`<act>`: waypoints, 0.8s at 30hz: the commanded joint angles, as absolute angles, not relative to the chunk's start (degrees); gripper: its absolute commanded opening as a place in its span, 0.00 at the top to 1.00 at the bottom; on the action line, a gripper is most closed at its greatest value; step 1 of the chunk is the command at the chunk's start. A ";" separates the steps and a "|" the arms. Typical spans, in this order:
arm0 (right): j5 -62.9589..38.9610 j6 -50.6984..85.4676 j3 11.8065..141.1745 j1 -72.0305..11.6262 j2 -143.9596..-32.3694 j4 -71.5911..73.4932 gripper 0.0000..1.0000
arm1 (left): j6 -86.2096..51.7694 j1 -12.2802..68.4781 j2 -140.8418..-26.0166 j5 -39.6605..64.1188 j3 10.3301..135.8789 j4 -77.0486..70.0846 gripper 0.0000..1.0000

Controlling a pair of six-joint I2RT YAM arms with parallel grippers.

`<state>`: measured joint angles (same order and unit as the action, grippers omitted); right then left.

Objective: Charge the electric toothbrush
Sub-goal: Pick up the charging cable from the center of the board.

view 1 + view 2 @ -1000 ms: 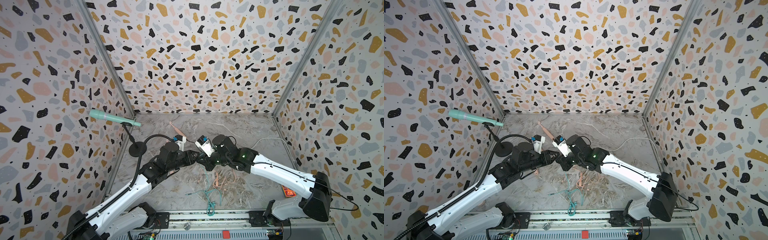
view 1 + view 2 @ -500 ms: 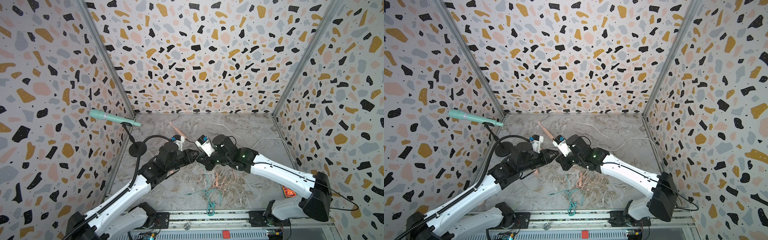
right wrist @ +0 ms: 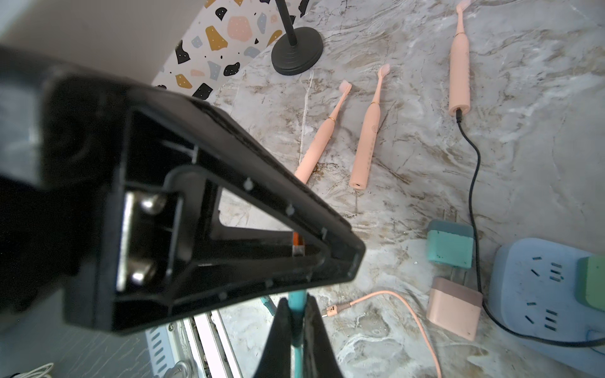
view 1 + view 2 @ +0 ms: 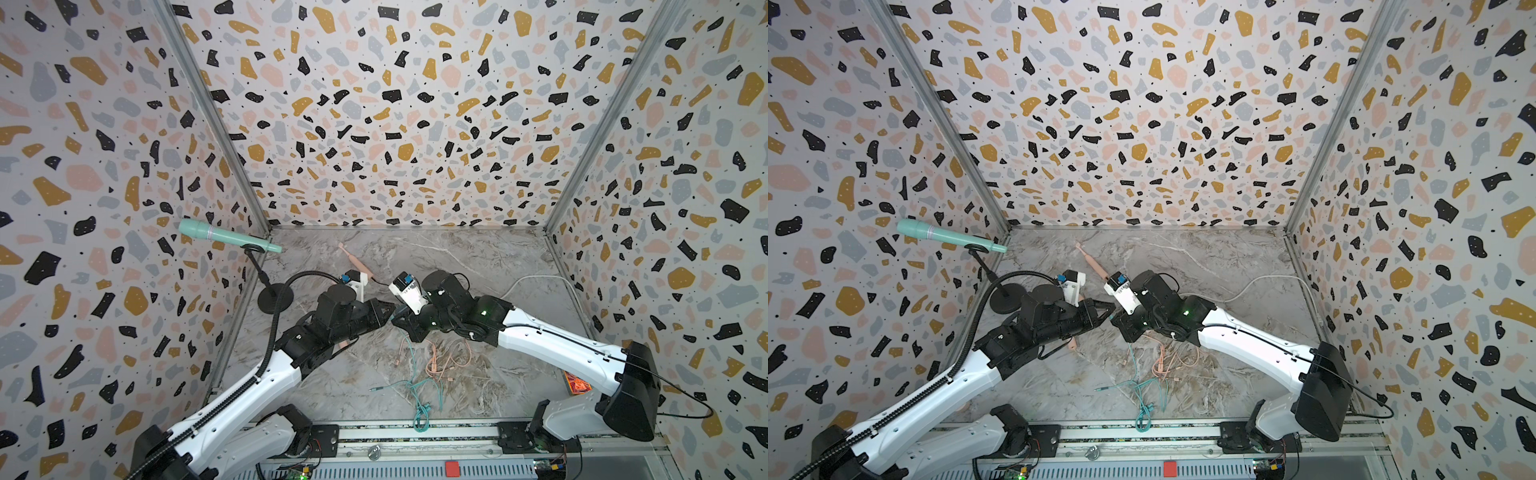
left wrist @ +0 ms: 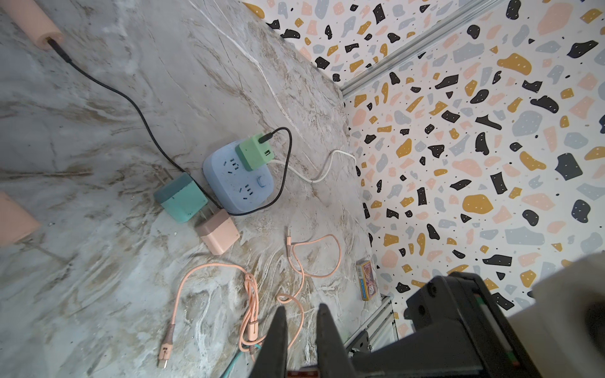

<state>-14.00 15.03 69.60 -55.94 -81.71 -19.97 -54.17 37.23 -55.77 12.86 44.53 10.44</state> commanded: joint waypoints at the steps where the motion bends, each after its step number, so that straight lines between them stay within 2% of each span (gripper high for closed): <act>1: -13.07 14.75 71.94 -56.25 -81.33 -20.65 1.00 | -52.50 37.45 -55.90 14.06 46.80 9.93 0.88; 8: -13.71 14.01 71.04 -56.30 -80.06 -19.94 1.00 | -52.94 37.45 -56.05 13.58 47.33 10.46 1.00; 12: -16.55 13.72 62.66 -56.28 -74.40 -10.50 0.48 | -58.47 37.45 -54.64 10.10 45.59 10.78 1.00; 15: -18.59 13.62 52.73 -56.32 -68.30 1.74 0.28 | -66.08 37.39 -52.92 8.85 42.37 8.25 1.00; 20: -16.61 15.89 37.51 -56.21 -59.34 24.39 0.18 | -76.76 37.43 -49.80 9.02 37.24 2.20 1.00; 24: -20.00 16.02 36.04 -56.25 -61.72 30.36 0.21 | -82.39 37.36 -47.32 8.11 34.92 0.00 1.00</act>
